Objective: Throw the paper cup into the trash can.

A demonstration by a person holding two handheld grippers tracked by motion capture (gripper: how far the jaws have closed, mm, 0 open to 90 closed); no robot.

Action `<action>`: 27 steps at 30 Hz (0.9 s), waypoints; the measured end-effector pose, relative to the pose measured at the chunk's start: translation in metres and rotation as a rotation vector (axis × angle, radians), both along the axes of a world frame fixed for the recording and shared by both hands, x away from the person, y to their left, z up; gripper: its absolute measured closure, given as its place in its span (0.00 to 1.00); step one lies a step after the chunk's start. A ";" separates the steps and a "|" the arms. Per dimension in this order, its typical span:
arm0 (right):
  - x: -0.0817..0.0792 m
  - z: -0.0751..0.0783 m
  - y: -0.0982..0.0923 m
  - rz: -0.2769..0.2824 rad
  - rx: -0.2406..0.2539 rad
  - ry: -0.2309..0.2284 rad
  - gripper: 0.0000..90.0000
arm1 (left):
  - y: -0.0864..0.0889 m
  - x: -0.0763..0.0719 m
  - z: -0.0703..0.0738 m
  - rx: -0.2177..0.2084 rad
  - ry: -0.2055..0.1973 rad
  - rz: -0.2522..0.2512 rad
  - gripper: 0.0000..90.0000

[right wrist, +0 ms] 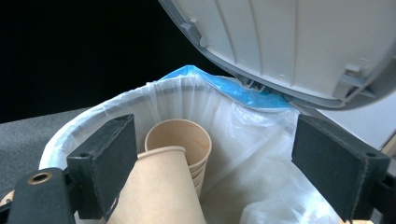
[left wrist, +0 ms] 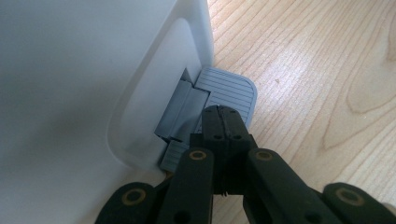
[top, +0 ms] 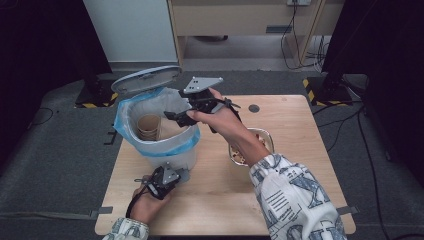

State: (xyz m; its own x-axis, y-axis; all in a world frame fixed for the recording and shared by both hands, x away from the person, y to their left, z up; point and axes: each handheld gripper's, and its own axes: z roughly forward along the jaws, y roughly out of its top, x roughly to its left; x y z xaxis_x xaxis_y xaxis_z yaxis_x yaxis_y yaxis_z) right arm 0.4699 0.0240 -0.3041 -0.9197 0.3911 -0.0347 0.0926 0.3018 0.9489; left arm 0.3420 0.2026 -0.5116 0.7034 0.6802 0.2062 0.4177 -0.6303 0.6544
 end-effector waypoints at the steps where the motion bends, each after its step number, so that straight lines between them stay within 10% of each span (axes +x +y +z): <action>1: 0.000 0.000 -0.001 -0.002 0.001 0.003 0.16 | 0.000 0.000 0.000 -0.001 0.001 0.000 1.00; 27: 0.008 -0.005 -0.039 -0.114 0.006 0.059 0.10 | 0.000 0.000 0.000 -0.002 0.002 0.000 1.00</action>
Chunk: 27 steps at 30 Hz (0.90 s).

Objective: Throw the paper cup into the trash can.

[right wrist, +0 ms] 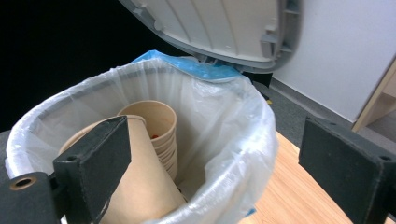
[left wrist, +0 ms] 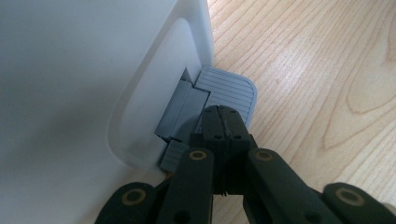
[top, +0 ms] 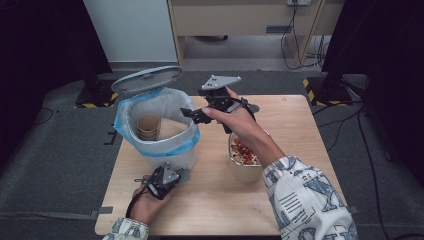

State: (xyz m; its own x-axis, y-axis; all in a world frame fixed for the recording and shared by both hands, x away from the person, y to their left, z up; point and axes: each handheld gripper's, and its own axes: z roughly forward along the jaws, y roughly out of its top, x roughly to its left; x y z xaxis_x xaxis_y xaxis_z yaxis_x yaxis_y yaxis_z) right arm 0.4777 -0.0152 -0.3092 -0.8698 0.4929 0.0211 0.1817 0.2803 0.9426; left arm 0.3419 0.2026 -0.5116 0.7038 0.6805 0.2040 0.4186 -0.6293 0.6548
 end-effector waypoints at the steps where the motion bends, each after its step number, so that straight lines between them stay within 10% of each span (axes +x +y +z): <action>1: 0.000 0.000 -0.002 -0.003 0.001 0.000 0.10 | 0.000 0.000 0.000 0.000 0.000 0.000 1.00; 27: 0.009 -0.012 -0.058 -0.140 -0.013 0.019 0.09 | 0.000 0.000 0.000 -0.001 0.001 0.001 1.00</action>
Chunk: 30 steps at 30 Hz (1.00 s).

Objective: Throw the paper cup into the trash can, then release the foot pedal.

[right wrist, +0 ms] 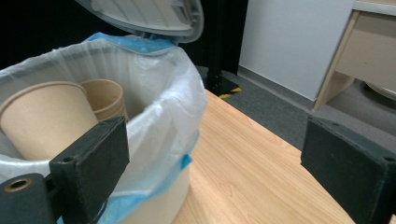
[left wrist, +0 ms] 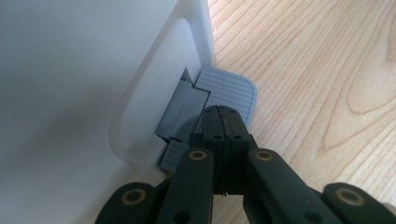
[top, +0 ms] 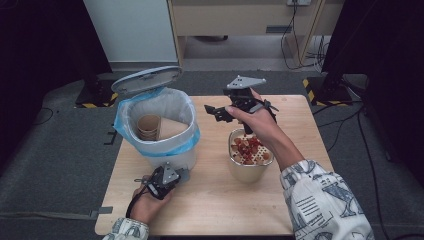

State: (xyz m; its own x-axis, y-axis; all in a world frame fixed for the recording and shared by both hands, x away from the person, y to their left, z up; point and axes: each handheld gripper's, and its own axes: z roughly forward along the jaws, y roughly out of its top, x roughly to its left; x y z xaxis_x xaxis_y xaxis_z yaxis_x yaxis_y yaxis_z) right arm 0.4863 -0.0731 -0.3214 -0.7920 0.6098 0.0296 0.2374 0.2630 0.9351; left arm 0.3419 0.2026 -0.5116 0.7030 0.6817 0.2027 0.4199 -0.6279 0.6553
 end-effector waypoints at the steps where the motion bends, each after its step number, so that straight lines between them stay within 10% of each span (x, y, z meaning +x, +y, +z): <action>1: 0.000 0.000 -0.002 -0.005 0.000 0.000 0.09 | 0.000 0.000 0.000 0.001 0.000 0.000 1.00; 21: -0.002 -0.011 -0.055 -0.099 -0.027 0.013 0.08 | -0.001 -0.001 0.000 0.010 -0.011 -0.003 0.99; 30: -0.002 -0.019 -0.102 -0.187 -0.029 0.025 0.08 | 0.013 -0.016 0.012 -0.070 -0.006 0.065 0.63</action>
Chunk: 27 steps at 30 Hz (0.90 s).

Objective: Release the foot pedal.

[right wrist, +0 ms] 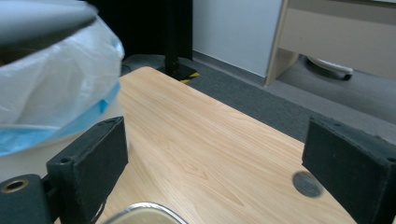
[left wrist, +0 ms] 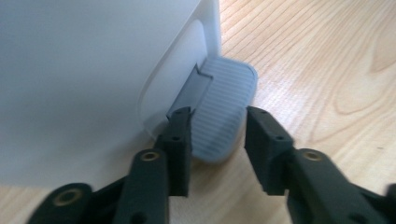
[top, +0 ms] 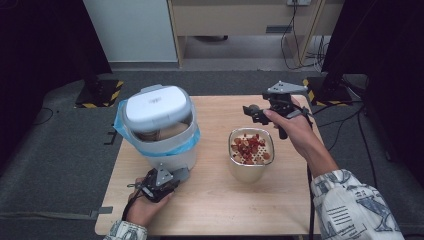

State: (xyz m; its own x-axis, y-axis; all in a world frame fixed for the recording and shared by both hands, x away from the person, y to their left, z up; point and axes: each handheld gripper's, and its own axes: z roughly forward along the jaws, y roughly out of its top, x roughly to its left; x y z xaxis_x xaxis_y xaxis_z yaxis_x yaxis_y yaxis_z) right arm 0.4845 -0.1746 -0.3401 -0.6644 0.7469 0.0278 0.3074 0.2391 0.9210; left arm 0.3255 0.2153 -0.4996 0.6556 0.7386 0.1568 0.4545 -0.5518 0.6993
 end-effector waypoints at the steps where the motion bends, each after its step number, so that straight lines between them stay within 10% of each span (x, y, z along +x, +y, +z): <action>1: 0.000 -0.001 -0.004 -0.008 -0.001 0.001 0.08 | 0.001 -0.001 0.001 -0.012 -0.001 0.006 0.61; 13: 0.000 -0.007 -0.036 -0.075 -0.003 0.009 0.08 | 0.018 -0.009 0.008 -0.130 0.023 0.053 0.44; 27: -0.002 -0.013 -0.054 -0.106 -0.005 0.017 0.08 | 0.038 -0.009 0.005 -0.149 0.053 0.119 0.29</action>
State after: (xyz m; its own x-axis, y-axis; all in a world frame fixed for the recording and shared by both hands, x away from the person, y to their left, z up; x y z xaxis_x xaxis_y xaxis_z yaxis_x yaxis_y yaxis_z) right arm 0.4825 -0.2283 -0.3531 -0.5814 0.8129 0.0344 0.3464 0.2091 0.9145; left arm 0.3162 0.2533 -0.4948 0.5671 0.8236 0.0071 0.5485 -0.3840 0.7428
